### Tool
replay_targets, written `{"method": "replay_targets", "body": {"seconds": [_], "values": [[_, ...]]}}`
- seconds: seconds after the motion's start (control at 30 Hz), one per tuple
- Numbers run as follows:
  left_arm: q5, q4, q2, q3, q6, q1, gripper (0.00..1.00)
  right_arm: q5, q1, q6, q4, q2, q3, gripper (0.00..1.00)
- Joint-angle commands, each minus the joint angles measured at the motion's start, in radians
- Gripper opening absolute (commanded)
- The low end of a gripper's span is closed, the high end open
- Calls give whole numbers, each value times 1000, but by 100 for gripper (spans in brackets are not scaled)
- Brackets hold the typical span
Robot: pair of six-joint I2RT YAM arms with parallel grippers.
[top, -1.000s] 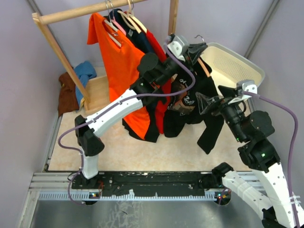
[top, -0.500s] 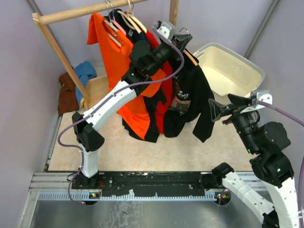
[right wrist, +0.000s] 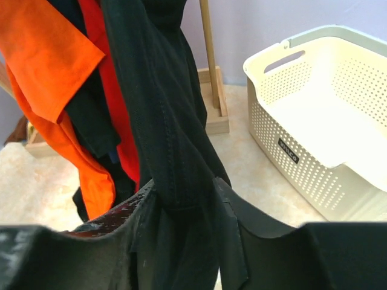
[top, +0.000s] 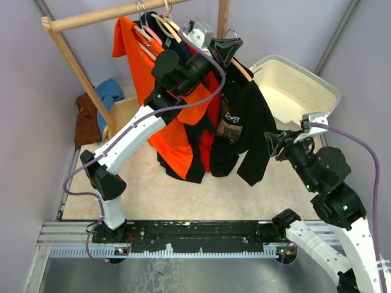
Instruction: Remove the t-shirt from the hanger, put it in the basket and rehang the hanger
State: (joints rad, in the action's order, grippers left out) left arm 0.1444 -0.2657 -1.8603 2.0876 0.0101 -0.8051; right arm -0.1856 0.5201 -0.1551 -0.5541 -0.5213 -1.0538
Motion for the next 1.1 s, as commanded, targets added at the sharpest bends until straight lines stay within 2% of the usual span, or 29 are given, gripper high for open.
{"method": "replay_targets", "body": {"seconds": [0.0,0.1,0.23,0.43,0.6,1.07], "values": [[4,-76,57,10,16,2,0,-12,8,9,49,-38,-11,30],[-12,-79,48,37,13,8,0,-11,7,-6,41,-38,-11,11],[-30,-57,21,97,43,27,0,-24,8,-34,5,1,13,0],[-58,-71,6,143,110,59,0,-79,8,-111,-102,97,62,0],[-58,-68,1,179,171,81,0,-140,8,-229,-205,111,104,0],[-126,-91,-10,214,260,111,0,-121,8,-341,-230,153,209,0]]}}
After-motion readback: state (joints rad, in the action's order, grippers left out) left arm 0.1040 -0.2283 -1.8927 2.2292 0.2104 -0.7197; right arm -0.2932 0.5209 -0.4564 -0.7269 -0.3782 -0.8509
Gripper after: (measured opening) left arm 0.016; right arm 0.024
